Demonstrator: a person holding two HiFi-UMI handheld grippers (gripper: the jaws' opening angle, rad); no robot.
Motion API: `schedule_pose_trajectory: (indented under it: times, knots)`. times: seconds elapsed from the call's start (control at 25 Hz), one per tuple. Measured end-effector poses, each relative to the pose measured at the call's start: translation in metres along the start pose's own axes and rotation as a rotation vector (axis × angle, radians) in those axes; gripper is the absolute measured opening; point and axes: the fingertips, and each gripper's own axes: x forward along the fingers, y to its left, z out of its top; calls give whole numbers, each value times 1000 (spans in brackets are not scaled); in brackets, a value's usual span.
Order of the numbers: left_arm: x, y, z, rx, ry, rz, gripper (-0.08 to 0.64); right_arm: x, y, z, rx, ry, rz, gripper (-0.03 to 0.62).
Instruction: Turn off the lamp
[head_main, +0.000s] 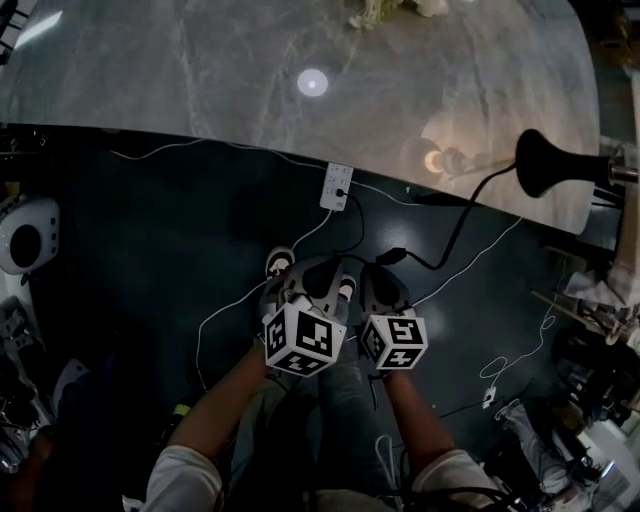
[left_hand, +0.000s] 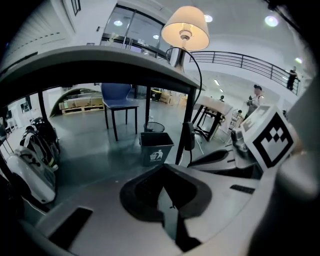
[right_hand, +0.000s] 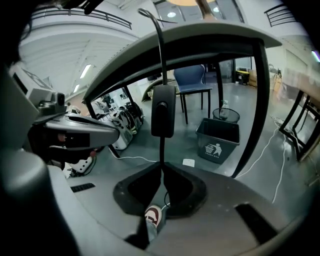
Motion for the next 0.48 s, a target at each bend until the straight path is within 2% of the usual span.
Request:
schedule_pose_trajectory:
  times: [0.2, 0.36, 0.48]
  knots:
    - [-33, -2, 24, 30, 4, -15, -3, -32, 22, 19, -8, -25, -2, 15]
    - [-59, -10, 55, 31, -4, -12, -3, -69, 39, 40, 14, -24, 15, 14]
    - [-80, -19, 82, 52, -16, -25, -3, -95, 52, 64, 29, -64, 17, 14]
